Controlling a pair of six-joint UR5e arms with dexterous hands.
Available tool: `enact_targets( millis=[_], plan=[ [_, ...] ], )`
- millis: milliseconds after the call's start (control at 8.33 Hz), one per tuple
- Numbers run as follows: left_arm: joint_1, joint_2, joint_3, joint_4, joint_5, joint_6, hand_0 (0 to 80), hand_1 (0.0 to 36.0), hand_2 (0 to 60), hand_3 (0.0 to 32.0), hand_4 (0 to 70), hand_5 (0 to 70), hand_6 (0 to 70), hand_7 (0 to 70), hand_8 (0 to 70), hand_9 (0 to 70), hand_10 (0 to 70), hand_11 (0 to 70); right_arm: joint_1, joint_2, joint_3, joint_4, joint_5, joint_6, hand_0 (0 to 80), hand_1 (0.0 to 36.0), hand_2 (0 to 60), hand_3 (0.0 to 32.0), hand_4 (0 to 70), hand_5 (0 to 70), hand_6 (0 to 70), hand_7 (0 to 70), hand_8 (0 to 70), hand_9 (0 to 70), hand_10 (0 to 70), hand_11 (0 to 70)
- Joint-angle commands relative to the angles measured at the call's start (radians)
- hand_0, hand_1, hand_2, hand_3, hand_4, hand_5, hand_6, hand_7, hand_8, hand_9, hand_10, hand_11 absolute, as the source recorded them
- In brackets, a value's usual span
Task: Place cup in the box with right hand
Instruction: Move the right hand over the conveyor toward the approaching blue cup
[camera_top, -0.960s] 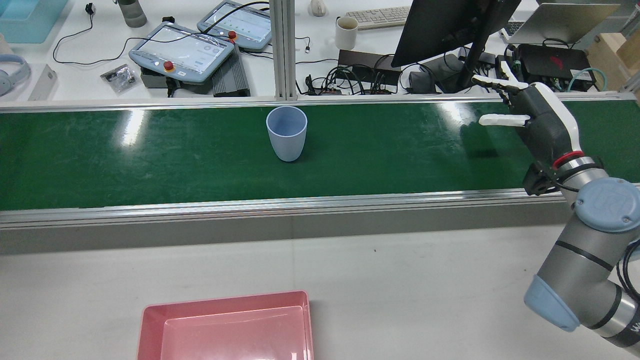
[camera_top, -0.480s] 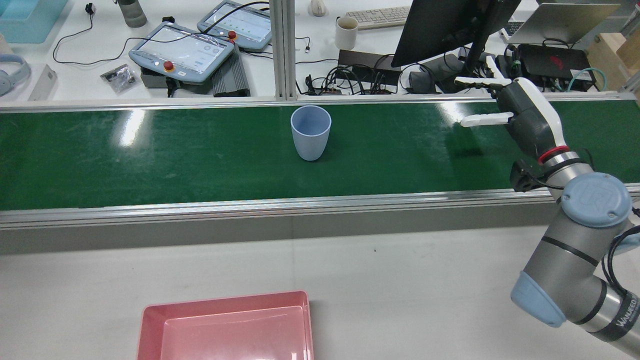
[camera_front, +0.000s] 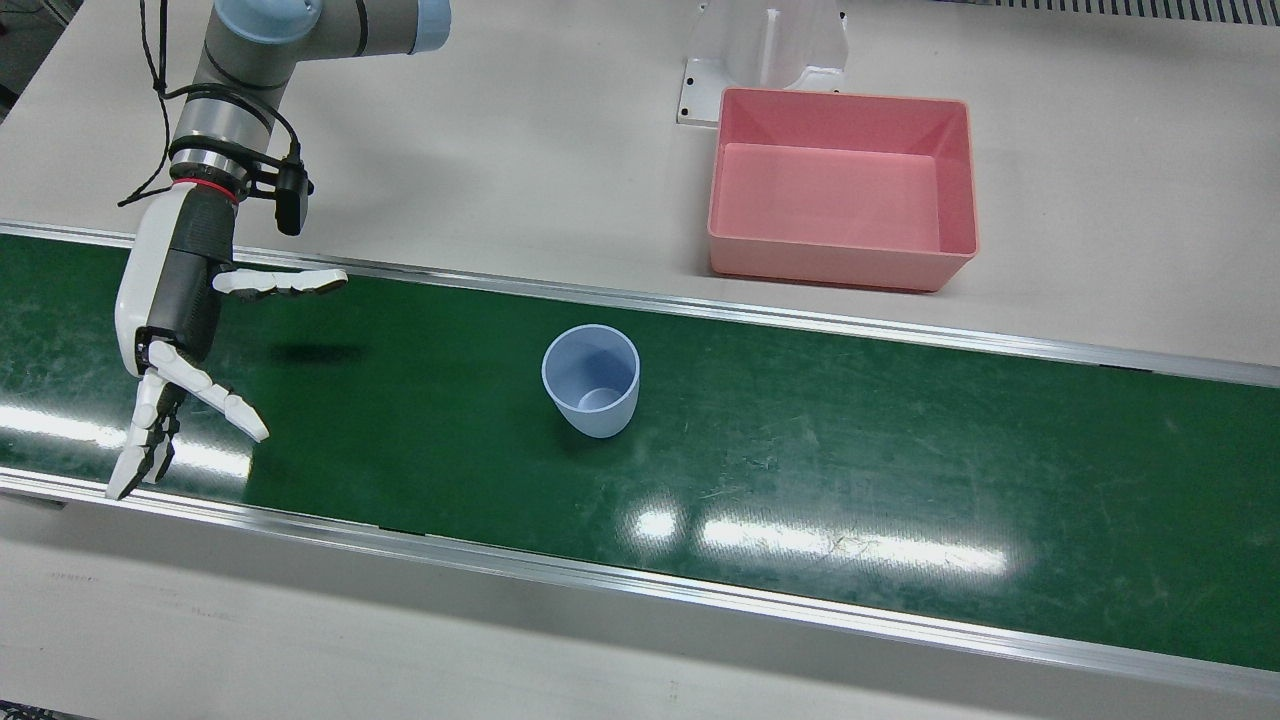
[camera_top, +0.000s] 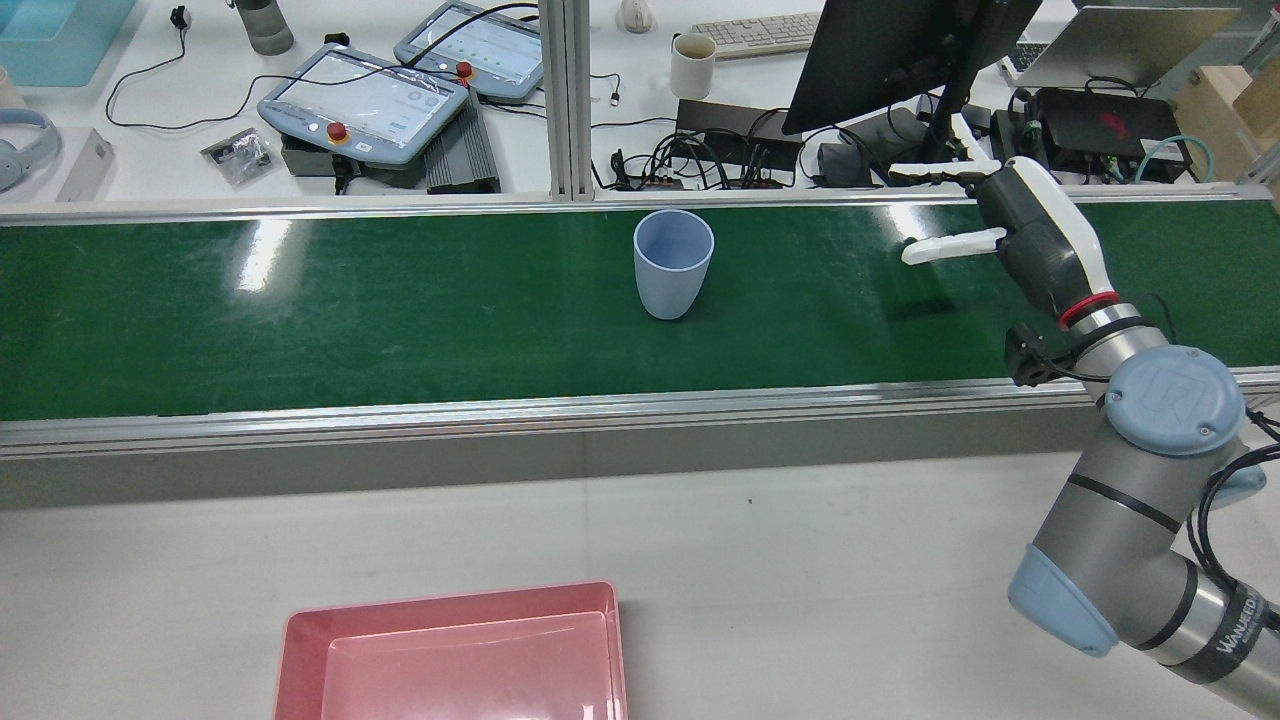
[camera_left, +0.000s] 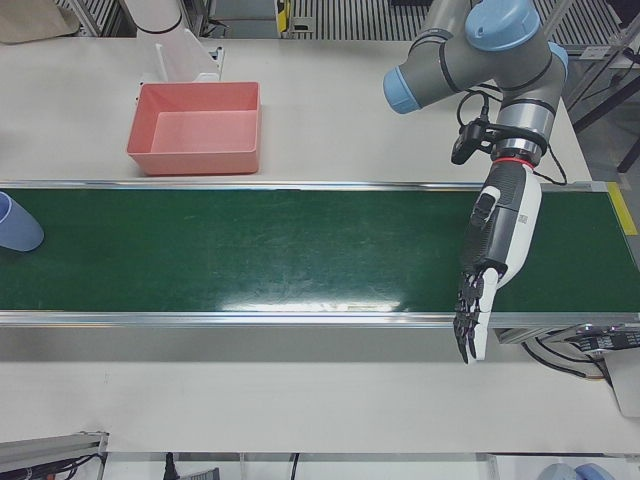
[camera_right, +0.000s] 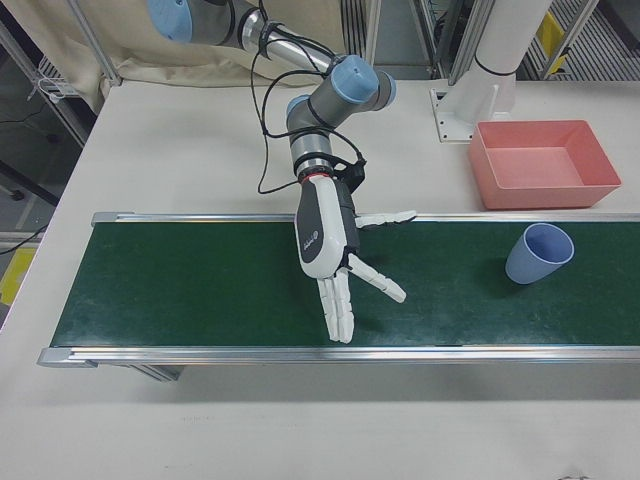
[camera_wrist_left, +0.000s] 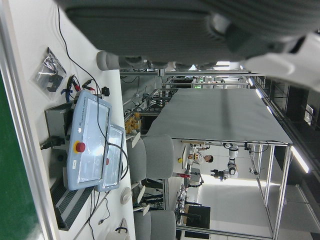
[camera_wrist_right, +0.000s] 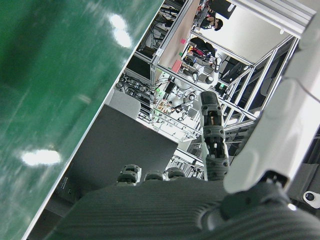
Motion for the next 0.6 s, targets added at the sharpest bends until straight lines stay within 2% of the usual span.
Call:
enact_targets(
  millis=[0,240,360,480],
  plan=[
    [0.0,0.0,0.0,0.0,0.0,0.0,0.0,0.0,0.0,0.0,0.0,0.0,0.0,0.0,0.0,0.0,0.0,0.0,-0.004,0.0,-0.037,0.035,0.009,0.02,47.6,6.5,0.0,0.0,31.4,1.7,1.4,1.0,0.0,0.0,3.5,6.1],
    [-0.001,0.0,0.0,0.0,0.0,0.0,0.0,0.0,0.0,0.0,0.0,0.0,0.0,0.0,0.0,0.0,0.0,0.0,-0.004,0.0,-0.044,0.049,0.012,0.117,47.6,6.8,0.0,0.0,21.7,2.5,1.0,0.0,0.0,0.0,4.2,7.3],
    [-0.001,0.0,0.0,0.0,0.0,0.0,0.0,0.0,0.0,0.0,0.0,0.0,0.0,0.0,0.0,0.0,0.0,0.0,-0.004,-0.008,-0.042,0.047,0.01,0.122,47.3,6.8,0.0,0.0,26.5,2.1,1.4,0.2,0.0,0.0,4.5,7.6],
    [-0.001,0.0,0.0,0.0,0.0,0.0,0.0,0.0,0.0,0.0,0.0,0.0,0.0,0.0,0.0,0.0,0.0,0.0,-0.013,-0.009,-0.041,0.047,0.009,0.122,47.3,7.3,0.0,0.0,28.2,1.9,1.4,1.4,0.0,0.0,4.3,7.3]
  ],
)
